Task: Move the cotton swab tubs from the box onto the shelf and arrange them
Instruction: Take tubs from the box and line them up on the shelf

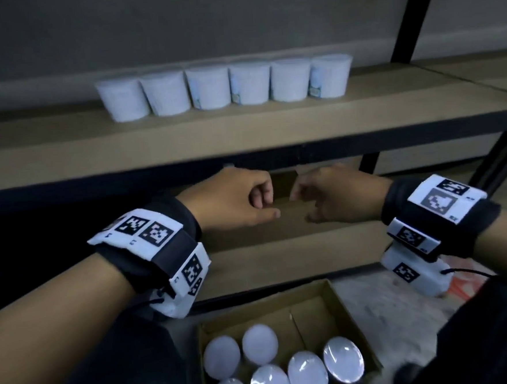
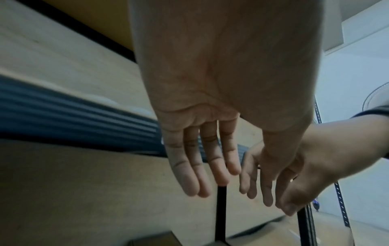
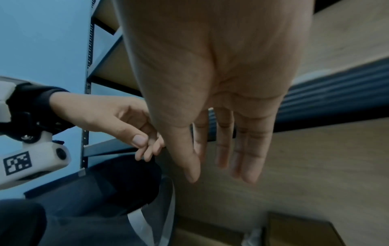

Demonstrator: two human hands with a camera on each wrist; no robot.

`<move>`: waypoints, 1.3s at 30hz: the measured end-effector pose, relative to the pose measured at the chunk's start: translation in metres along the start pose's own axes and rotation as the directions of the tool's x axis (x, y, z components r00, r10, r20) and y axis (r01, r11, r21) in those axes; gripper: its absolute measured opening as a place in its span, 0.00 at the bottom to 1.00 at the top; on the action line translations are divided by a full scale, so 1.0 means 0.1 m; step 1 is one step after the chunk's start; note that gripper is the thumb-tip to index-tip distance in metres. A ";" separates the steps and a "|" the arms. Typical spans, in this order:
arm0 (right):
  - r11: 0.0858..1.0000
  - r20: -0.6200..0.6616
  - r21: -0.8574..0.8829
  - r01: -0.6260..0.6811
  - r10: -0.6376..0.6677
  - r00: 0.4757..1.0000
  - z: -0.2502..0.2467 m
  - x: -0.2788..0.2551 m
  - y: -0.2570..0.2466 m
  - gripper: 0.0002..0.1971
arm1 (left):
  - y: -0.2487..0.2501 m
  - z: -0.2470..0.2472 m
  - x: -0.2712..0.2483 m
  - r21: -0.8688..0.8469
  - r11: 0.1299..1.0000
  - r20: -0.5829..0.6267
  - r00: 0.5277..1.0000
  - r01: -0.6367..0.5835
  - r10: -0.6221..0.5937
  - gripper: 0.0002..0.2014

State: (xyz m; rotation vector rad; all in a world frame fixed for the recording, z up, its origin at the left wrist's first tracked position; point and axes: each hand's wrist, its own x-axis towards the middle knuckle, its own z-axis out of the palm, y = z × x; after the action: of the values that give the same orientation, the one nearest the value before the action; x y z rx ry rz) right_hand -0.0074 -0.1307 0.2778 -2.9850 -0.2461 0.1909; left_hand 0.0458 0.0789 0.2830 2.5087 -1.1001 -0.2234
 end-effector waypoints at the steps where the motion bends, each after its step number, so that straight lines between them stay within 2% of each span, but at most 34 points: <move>1: 1.000 0.045 -0.007 -0.021 0.021 0.999 0.13 -0.02 0.04 0.20 | 0.00 0.15 0.02 0.001 1.000 0.058 0.998 0.005 -0.005 0.12; 3: 0.998 0.124 -0.001 -0.068 0.068 0.990 0.37 -0.05 0.11 0.19 | -0.01 0.41 0.09 0.026 1.000 0.187 0.982 0.015 -0.019 0.13; 6: 0.991 0.222 0.033 -0.126 0.116 0.968 0.79 -0.07 0.23 0.19 | -0.04 0.89 0.23 0.041 0.998 0.366 0.929 0.046 -0.058 0.15; 9: 0.982 0.333 0.018 -0.188 0.172 0.927 1.21 -0.04 0.35 0.22 | -0.08 1.36 0.32 0.025 0.996 0.452 0.888 0.085 -0.087 0.16; 15: 0.952 0.466 0.016 -0.307 0.265 0.844 1.99 -0.10 0.53 0.32 | -0.17 2.24 0.37 0.050 0.990 0.554 0.821 0.132 -0.137 0.20; 18: 0.943 0.516 0.006 -0.334 0.283 0.808 2.47 -0.11 0.64 0.41 | -0.20 2.62 0.28 -0.008 0.985 0.511 0.847 0.172 -0.144 0.13; 20: 0.928 0.532 0.041 -0.370 0.293 0.795 2.69 -0.15 0.68 0.45 | -0.22 2.85 0.25 0.004 0.975 0.515 0.835 0.222 -0.193 0.16; 22: 0.911 0.552 0.063 -0.407 0.308 0.775 2.80 -0.23 0.68 0.45 | -0.24 3.09 0.26 0.081 0.965 0.561 0.789 0.250 -0.251 0.25; 23: 0.902 0.560 0.070 -0.427 0.319 0.765 2.86 -0.25 0.68 0.44 | -0.27 3.22 0.28 0.088 0.966 0.570 0.783 0.244 -0.250 0.32; 25: 0.888 0.581 0.070 -0.455 0.334 0.742 2.98 -0.30 0.68 0.44 | -0.29 3.40 0.27 0.071 0.967 0.567 0.788 0.243 -0.240 0.38; 32: 0.889 0.576 0.058 -0.455 0.343 0.743 3.33 -0.46 0.70 0.42 | -0.40 3.79 0.04 0.066 0.958 0.518 0.811 0.281 -0.273 0.38; 39: 0.864 0.580 0.073 -0.498 0.369 0.726 3.58 -0.45 0.67 0.45 | -0.46 4.04 -0.08 0.079 0.946 0.504 0.806 0.315 -0.310 0.42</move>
State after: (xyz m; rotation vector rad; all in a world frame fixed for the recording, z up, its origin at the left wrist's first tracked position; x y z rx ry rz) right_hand -0.0906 -0.1582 -0.0787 -2.6265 0.4193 1.0638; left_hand -0.0487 -0.0026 -0.1044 2.6835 -0.8327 -1.0410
